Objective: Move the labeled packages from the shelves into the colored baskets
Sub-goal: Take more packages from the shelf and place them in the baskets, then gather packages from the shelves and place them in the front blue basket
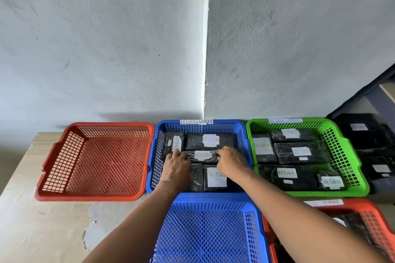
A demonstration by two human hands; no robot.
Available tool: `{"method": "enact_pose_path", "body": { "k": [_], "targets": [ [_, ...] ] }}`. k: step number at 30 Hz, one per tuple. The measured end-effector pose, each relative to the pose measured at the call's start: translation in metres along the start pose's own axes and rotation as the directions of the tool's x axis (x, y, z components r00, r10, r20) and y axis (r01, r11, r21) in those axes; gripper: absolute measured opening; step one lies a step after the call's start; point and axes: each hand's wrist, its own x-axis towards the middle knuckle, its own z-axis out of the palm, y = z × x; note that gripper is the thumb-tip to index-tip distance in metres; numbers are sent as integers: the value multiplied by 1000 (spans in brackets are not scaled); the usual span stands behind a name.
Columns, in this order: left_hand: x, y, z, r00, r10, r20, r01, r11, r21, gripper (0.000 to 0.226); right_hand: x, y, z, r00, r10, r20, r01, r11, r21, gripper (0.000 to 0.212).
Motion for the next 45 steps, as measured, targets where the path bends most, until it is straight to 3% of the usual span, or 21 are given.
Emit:
{"method": "enact_pose_path", "body": {
  "k": [3,5,9,13,18,24,27,35,41,45],
  "targets": [
    [-1,3,-5,1000,-6,22,6,1000,12,30,-14,5,-13,981,8,192,-20,998,61,69],
    [-1,5,-9,999,-19,32,19,1000,1,27,-23,11,-18,966,22,259,-65,985,157,72],
    [-4,5,-18,998,-57,14,58,995,-76,22,-40,26,-32,996,76,53,-91,917,389,62],
    [-7,12,-37,991,-90,-104,65,973,-222,28,-59,39,-53,966,172,-191,-41,838,544,53],
    [-5,34,-67,966,-109,-235,4,912,-410,39,-89,54,-80,899,237,-368,20,818,576,36],
    [-4,95,-114,926,-5,-376,-181,871,-457,64,-138,93,-108,853,251,-458,44,839,543,36],
    [-11,140,-141,894,77,-441,-290,850,-439,76,-170,123,-126,806,276,-523,27,866,499,29],
    [-55,300,-195,765,249,-594,-518,786,-338,57,-298,234,-171,683,371,-629,13,855,519,23],
    [-119,449,-219,626,389,-676,-676,704,-220,40,-429,339,-207,598,408,-690,-61,881,468,28],
    [-144,543,-230,574,455,-681,-743,639,-200,45,-509,397,-233,553,441,-707,-115,881,459,33]
  ]
}}
